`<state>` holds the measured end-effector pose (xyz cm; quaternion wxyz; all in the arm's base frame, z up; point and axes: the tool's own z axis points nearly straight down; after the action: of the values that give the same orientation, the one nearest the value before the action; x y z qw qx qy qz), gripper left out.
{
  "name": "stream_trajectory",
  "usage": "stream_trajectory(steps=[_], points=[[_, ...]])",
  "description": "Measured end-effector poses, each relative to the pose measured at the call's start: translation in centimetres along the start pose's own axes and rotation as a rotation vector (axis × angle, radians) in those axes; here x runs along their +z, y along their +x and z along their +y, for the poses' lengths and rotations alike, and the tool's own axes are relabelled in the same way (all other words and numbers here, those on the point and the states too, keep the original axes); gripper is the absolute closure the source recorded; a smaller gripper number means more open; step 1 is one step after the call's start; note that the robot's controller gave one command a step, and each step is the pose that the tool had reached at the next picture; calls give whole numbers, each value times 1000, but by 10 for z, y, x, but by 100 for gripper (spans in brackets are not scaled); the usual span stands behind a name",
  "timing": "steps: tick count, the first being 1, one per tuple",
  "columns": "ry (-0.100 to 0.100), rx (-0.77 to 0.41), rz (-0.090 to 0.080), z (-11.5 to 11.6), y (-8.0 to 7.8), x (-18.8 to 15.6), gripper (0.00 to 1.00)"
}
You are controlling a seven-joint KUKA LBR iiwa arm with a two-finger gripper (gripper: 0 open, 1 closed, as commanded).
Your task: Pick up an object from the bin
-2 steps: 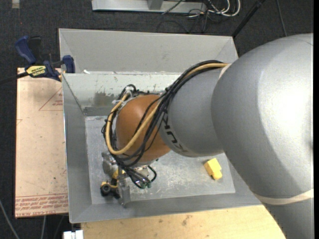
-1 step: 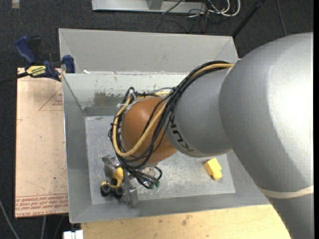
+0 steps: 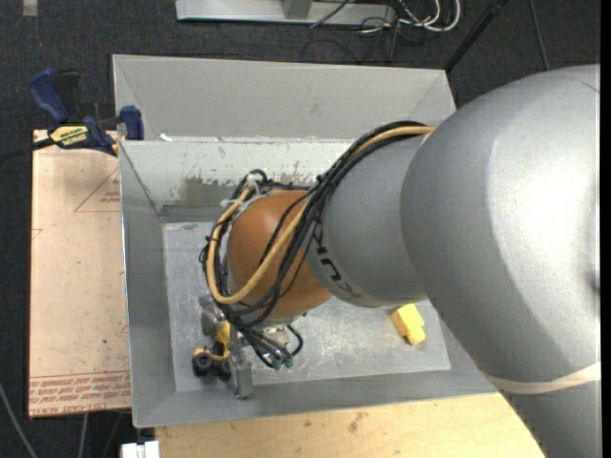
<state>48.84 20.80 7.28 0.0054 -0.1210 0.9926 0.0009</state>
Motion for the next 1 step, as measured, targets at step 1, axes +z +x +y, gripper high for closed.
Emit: stream_trajectory(steps=[1], points=[[-3, -78, -3, -15, 3, 0, 0]])
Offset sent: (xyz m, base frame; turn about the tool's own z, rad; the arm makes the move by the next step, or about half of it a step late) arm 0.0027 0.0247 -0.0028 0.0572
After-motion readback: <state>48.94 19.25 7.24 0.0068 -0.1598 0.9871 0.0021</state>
